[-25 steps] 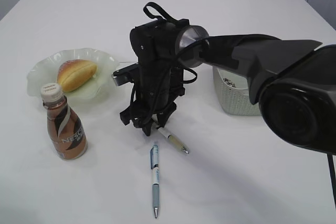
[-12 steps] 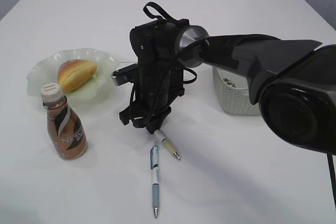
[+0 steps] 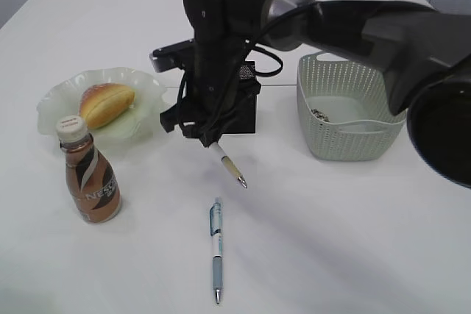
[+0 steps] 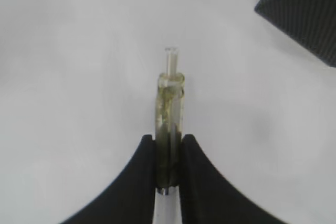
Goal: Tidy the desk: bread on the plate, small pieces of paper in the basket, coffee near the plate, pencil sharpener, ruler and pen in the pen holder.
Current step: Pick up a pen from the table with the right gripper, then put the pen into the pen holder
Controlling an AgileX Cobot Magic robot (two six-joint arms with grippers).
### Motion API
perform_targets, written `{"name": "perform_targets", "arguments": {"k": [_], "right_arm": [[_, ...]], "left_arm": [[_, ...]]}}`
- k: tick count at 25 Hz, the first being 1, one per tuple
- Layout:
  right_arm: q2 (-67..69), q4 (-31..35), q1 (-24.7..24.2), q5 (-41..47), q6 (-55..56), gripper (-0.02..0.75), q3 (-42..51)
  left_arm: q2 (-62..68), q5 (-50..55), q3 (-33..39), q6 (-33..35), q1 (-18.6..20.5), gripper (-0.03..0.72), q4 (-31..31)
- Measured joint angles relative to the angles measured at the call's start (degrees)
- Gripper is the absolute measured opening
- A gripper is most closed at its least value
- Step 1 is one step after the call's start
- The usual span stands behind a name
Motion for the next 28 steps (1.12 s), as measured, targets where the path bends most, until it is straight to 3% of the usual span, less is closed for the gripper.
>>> {"name": "perform_targets", "arguments": {"k": [4,9,18,28], "right_arm": [[-4.18,-1.01,0.00,0.00,0.78,0.062,1.91],[-12.89,-1.74,0.00,-2.01,2.58,0.061,13.80],[-34.69,-4.19,-0.50,-36.68,5.32,0.061,49.77],[-37.19,-4.80,-8.58,-68.92,6.51,0.061,53.90]], "left_arm": [[0.00,-0.11,0.00,0.00,0.00,0.433,0.00],[0.00,-0.11,0.00,0.00,0.00,0.433,0.00],[0.00,0.08,0.00,0.00,0.00,0.433,0.00],[0.00,0.94,0.00,0.00,0.00,0.433,0.00]]}}
